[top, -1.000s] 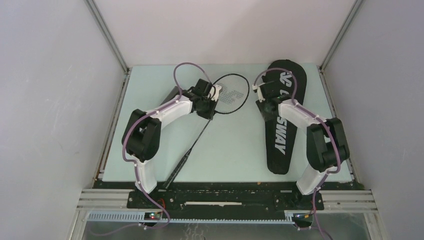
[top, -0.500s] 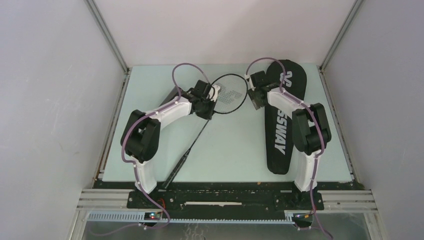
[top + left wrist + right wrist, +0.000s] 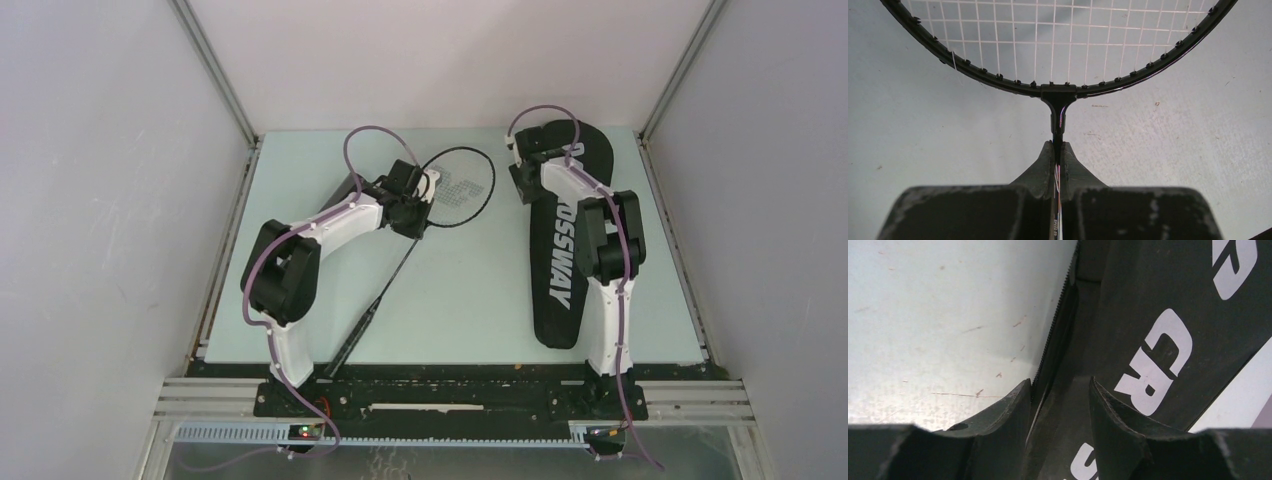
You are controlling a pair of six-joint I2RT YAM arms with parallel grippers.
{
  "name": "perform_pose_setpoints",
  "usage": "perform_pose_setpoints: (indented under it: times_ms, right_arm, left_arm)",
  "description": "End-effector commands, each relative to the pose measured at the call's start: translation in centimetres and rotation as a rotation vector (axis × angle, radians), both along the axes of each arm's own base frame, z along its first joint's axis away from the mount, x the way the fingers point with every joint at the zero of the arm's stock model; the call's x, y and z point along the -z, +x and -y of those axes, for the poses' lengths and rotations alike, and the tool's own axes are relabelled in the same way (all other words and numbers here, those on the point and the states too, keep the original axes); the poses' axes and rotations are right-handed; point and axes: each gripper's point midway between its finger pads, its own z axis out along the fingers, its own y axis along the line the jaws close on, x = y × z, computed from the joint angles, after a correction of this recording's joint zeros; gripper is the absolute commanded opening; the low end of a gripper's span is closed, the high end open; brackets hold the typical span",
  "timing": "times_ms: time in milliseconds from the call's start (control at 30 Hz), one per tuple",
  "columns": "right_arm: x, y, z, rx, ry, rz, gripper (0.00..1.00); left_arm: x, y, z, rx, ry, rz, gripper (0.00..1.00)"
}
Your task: Pack up the badminton gear
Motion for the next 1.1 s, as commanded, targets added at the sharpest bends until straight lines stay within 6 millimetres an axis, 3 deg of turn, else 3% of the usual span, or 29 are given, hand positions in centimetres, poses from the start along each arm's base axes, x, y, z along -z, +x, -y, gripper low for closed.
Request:
perform_pose_setpoints:
  times_ms: [0,133,333,600,800,1067]
  right_arm:
    - [-0.9,0.7,0.8,0.022,0.02,0.007,0.52]
    - [-0.5,0.8,1.4,0.031,0.03,-0.004,0.49]
    - [-1.0,0.7,1.9,0.05,0.115,-0.014,0.34]
    - [-3.2,0.9,3.1,0.072,0.173,0.017,0.0]
    - [-5.7,0.4,2.8,0.046,0.245,0.039,0.0]
    - [-9.2,-2.1,-1.7,-0.052,0.473,0.053,0.0]
  left_arm:
    - [-2.6,0.2,0.2,-0.016,-0.05,0.049,0.0]
    - [-2.6,0.2,0.3,-0.013,-0.054,0.046,0.0]
    - [-2.6,0.2,0.2,-0.01,-0.049,0.049,0.0]
    - [-2.7,0.0,0.6,0.001,-0.043,0.058,0.0]
    - [-3.3,0.0,0.7,0.013,-0.032,0.086,0.0]
    - [-4.0,-0.8,2.3,0.06,0.005,0.123,0.0]
